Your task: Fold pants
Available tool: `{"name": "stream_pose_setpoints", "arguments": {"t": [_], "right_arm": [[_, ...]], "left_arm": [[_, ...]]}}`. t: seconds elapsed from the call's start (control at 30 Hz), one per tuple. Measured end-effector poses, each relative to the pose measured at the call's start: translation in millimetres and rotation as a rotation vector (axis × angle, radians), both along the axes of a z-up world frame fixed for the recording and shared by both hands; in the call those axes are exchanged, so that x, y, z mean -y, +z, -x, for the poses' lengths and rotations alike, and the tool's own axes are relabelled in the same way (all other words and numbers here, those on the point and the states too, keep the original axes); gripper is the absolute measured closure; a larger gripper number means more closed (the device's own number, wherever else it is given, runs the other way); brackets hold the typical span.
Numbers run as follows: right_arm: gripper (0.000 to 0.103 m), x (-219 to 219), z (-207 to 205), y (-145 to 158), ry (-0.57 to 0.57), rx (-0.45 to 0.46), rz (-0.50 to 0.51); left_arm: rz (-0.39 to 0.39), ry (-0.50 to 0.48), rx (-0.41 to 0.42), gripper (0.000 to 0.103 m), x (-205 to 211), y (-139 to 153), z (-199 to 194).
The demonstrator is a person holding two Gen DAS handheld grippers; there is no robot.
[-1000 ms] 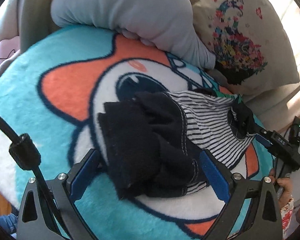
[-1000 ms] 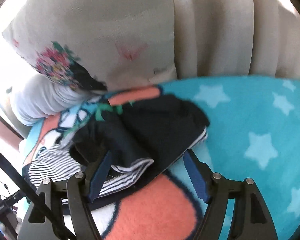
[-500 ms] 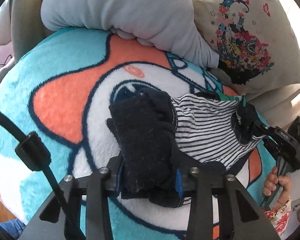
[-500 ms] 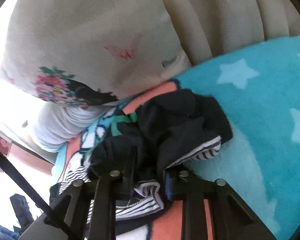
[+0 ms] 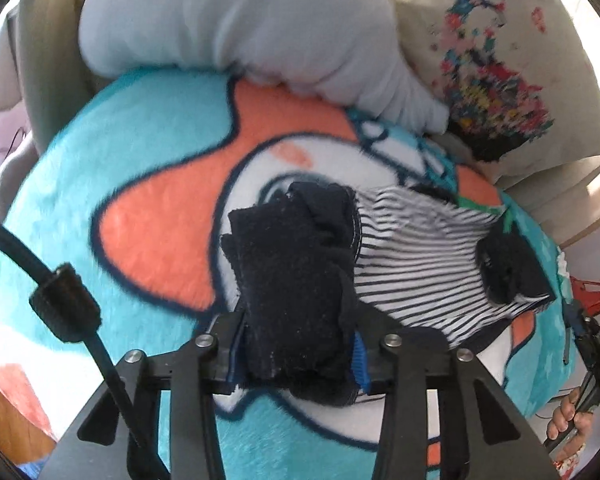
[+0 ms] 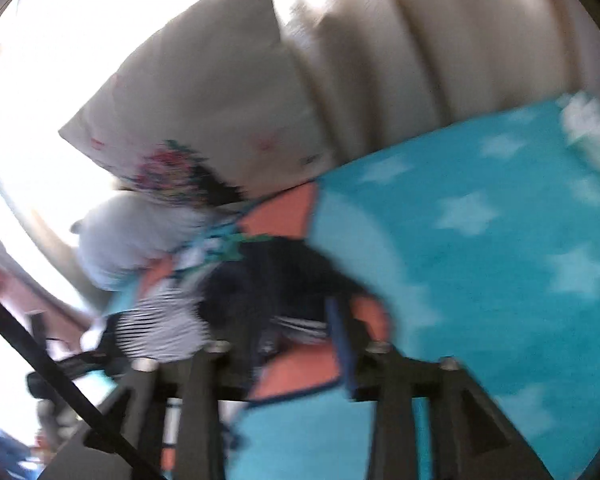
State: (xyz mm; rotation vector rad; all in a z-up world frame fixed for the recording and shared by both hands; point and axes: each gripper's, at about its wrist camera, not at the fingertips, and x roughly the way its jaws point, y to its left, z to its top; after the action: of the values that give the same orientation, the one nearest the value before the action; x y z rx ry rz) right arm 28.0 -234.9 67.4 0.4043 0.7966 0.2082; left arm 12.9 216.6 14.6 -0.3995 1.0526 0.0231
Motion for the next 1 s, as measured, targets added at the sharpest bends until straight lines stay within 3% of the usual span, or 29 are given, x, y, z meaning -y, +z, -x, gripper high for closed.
{"name": "stream_pose_setpoints", "arguments": {"t": [0.07,0.1,0.13,0.17,0.27,0.47,0.53,0.57,0.6,0.83,1.0], "right_arm": [[0.044,-6.3,4.8,11.4,0.012,0.057,0.023],[0.034,-10.9,5.3,17.4,0.034,0.082,0.031],[0.025,-26.5,2.4,25.1,0.087,0.109,0.068],[0.024,-41.4,-0.6,28.2,0.140,0.116,0.112],[0.024,-97.0,-11.4,27.0,0.362,0.119,0.243],[0.029,-180.8,-31.6,-11.5,0.564,0.118,0.553],[0.048,-191.9,-43.4,-29.1,0.590,0.059,0.602],[0.081,-194.9,-50.5,-35.7,0.587,0.018,0.615],[0.094,-192.6,-56.4,-39.6,0.573,-0.015,0.615],[0.096,-124.0,-68.0,18.8,0.365,0.056,0.401],[0.096,-66.8,-90.2,27.4,0.199,0.039,0.392]], "left_arm": [[0.020,0.015,0.005,0.057,-3.2,-3.3,6.2],[0.033,0.025,0.017,0.057,-5.4,-1.7,11.2],[0.031,0.035,0.025,0.057,-6.0,0.4,14.5],[0.017,0.056,0.044,0.057,-7.8,5.4,20.5],[-0.006,0.096,0.099,0.052,-13.0,20.2,37.3],[-0.046,0.162,0.165,0.047,-27.0,39.8,65.2],[-0.048,0.155,0.174,0.047,-26.8,42.0,67.4],[-0.049,0.152,0.176,0.046,-26.4,42.4,67.8],[-0.048,0.150,0.178,0.046,-26.0,42.8,67.5],[-0.039,0.107,0.199,0.046,-14.5,44.2,60.8],[-0.027,0.097,0.189,0.045,-8.5,39.9,55.7]]}}
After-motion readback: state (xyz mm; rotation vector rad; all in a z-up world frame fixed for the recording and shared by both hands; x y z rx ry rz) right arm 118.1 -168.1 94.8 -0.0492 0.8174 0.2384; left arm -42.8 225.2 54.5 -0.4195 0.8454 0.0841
